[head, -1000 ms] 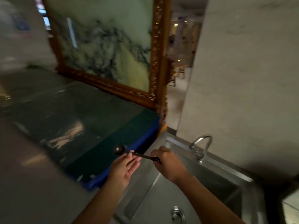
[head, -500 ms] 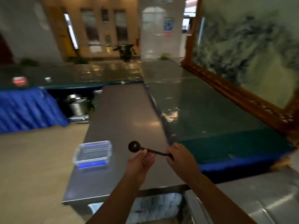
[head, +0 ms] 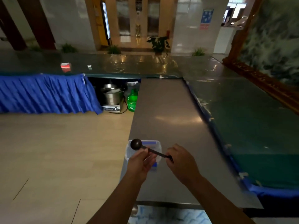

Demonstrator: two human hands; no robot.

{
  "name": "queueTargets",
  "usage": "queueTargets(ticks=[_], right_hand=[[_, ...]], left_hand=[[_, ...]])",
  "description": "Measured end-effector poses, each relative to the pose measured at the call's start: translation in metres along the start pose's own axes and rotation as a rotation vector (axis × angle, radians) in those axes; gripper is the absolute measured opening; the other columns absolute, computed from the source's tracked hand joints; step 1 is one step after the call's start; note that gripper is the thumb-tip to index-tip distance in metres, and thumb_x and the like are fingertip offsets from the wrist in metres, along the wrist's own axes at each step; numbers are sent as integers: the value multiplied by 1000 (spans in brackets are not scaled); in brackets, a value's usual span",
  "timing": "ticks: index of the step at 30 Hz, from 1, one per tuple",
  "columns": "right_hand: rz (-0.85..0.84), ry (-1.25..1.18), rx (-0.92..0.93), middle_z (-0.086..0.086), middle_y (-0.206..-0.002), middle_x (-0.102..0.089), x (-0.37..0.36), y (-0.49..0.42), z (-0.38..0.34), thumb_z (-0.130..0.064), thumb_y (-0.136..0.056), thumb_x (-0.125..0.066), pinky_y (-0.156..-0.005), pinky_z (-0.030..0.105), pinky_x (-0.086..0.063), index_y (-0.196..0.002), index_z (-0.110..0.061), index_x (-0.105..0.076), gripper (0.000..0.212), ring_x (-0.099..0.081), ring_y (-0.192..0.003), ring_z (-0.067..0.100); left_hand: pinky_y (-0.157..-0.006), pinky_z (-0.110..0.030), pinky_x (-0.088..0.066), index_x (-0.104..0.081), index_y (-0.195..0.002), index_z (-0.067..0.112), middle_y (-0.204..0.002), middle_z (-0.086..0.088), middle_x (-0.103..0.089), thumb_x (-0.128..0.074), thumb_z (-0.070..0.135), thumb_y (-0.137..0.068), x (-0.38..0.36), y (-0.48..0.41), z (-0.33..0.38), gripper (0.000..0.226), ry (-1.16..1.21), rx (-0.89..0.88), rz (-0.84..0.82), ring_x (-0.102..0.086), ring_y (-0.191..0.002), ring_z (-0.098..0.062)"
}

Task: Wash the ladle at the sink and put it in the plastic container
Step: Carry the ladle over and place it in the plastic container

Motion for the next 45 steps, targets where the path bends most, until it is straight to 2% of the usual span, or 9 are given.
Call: queueTargets(ticks=[4,7,15,24,28,35,37,42,45], right_hand=[[-62,10,2,2,-82,-61,-32,-31,-6,-20,-81,-61,-64,33,-47,-77,-17,-64,6,-59,-78,22],[-85,-18,20,2,-82,-62,-57,-55,-1,-19,-82,-62,-63,28,-42,-77,-17,-64,6,-60,-77,21],[-211,-50,-9,-2,-89,-62,-113,-89,23,-27,-90,-55,-67,21,-40,-88,-20,-63,10,-58,-76,13],[-415,10,-92,-2,-99,-59,-173,-117,43,-29,-92,-47,-71,26,-45,-96,-21,-58,14,-58,-87,16],[-482,54,-135,-1,-104,-60,-186,-126,43,-25,-92,-44,-73,28,-47,-100,-22,-58,16,-58,-92,17],[-609,105,-149,3,-109,-61,-215,-139,37,-22,-92,-47,-76,31,-49,-105,-19,-60,18,-60,-96,20],[-634,119,-152,3,-109,-62,-220,-139,36,-21,-91,-49,-77,31,-49,-106,-19,-60,18,-60,-96,20],[-636,115,-182,2,-114,-60,-229,-139,38,-26,-92,-52,-81,31,-51,-112,-19,-59,22,-59,-101,19],[-631,120,-183,4,-115,-60,-232,-141,41,-24,-94,-51,-81,32,-50,-113,-18,-59,22,-59,-103,21]], left_hand=[[-54,-28,-61,-64,-93,2,-88,-17,-70,-54,7,-95,13,-30,12,11,-10,33,74,-75,-65,-23],[-56,-30,-61,-62,-107,-2,-98,-21,-70,-54,5,-95,19,-54,20,16,8,39,135,-74,-73,-26],[-82,-39,-54,-57,-124,-6,-122,-28,-63,-53,9,-96,28,-107,19,32,120,145,192,-63,-107,-39],[-72,-40,-54,-62,-103,-4,-107,-26,-65,-52,5,-95,56,-182,2,15,121,327,276,-66,-96,-37],[-71,-44,-57,-61,-109,-4,-110,-27,-66,-54,10,-95,66,-200,0,21,124,404,269,-66,-98,-39],[-91,-49,-49,-57,-102,-3,-109,-25,-60,-51,14,-97,76,-226,-3,19,157,476,279,-60,-100,-39],[-96,-48,-46,-56,-108,-4,-113,-25,-60,-51,15,-97,78,-227,-4,23,165,482,281,-59,-104,-38],[-79,-43,-53,-54,-118,-2,-116,-23,-61,-51,17,-97,81,-230,-7,28,142,482,267,-61,-104,-35],[-76,-42,-53,-51,-121,0,-116,-22,-60,-50,17,-98,83,-231,-10,29,132,475,275,-61,-103,-34]])
Point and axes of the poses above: each hand's wrist, its own y-axis away from the middle knuckle, its own x-axis out of the back of the hand, z = x × y, the point moved 2 cm from there along -y, towards the middle knuckle
